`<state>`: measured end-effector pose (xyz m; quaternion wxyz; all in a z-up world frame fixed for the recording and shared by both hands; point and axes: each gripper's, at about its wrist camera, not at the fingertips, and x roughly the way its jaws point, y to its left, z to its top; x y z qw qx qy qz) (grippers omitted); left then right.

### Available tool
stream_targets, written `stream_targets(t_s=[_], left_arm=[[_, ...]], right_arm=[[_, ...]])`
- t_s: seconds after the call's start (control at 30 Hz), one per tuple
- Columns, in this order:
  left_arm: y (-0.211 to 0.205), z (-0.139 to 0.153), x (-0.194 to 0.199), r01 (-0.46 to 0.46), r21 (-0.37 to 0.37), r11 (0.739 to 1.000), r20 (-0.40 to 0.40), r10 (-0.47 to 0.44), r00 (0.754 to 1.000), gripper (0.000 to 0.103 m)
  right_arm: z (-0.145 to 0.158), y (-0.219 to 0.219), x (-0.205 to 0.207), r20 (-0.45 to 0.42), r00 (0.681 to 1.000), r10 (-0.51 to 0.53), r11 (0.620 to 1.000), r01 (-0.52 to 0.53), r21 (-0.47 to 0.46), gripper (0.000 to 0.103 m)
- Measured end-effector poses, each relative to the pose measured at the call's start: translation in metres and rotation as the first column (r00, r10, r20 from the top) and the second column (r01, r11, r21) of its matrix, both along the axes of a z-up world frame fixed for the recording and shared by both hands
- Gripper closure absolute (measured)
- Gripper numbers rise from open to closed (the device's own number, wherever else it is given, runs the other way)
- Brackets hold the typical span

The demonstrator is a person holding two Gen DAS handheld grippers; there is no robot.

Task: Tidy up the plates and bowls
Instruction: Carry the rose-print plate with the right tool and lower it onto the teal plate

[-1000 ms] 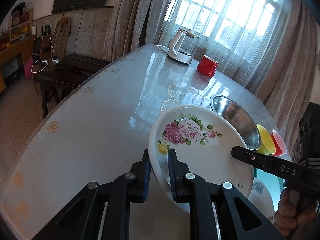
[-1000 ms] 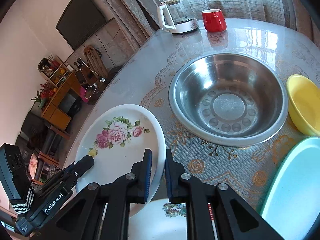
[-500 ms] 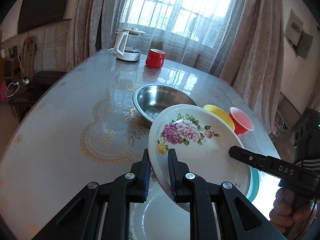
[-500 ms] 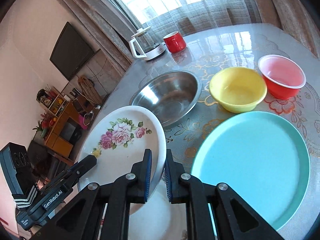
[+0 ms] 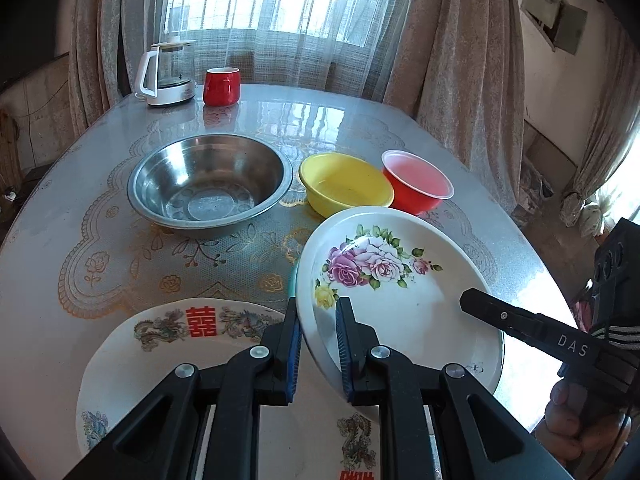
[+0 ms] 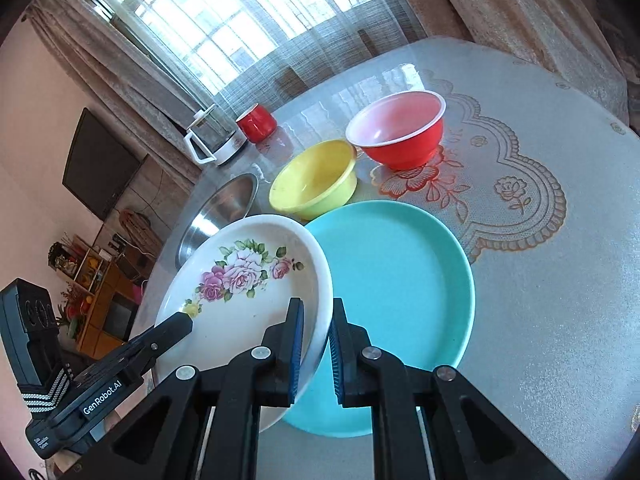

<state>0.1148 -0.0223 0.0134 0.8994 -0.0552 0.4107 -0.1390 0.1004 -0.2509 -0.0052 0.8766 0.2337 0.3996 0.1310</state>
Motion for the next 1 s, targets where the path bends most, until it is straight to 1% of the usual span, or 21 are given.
stream_targets(t_s=[0.2,0.37,0.53,0.73,0.87,1.0], left_arm=[[-0.02,-0.01,0.004,0.032,0.053,0.998,-0.02,-0.031,0.999,0.086],[-0.033,-0.018,0.015,0.068,0.065,0.996,-0.055,-0.064,0.996,0.086],[-0.046,-0.023,0.023,0.093,0.127,0.988,-0.053,-0.086,0.995,0.086],[-0.051,-0.032,0.032,0.102,0.172,0.98,-0.073,-0.091,0.993,0.086],[-0.054,-0.042,0.039,0.105,0.199,0.974,-0.118,-0.083,0.99,0.087],[-0.057,-0.042,0.041,0.114,0.236,0.965,-0.105,-0.091,0.99,0.087]], right_arm=[[-0.01,-0.014,-0.005,-0.002,0.999,-0.04,0.999,0.04,0.001,0.091],[-0.015,-0.025,-0.003,-0.01,0.997,-0.071,0.997,0.071,-0.013,0.09],[-0.026,-0.03,0.003,-0.037,0.995,-0.09,0.996,0.089,-0.03,0.091],[-0.036,-0.032,0.009,-0.052,0.994,-0.097,0.995,0.095,-0.034,0.09],[-0.038,-0.029,0.01,-0.051,0.994,-0.099,0.993,0.096,-0.068,0.091],[-0.037,-0.021,0.011,-0.037,0.995,-0.096,0.985,0.089,-0.147,0.091]])
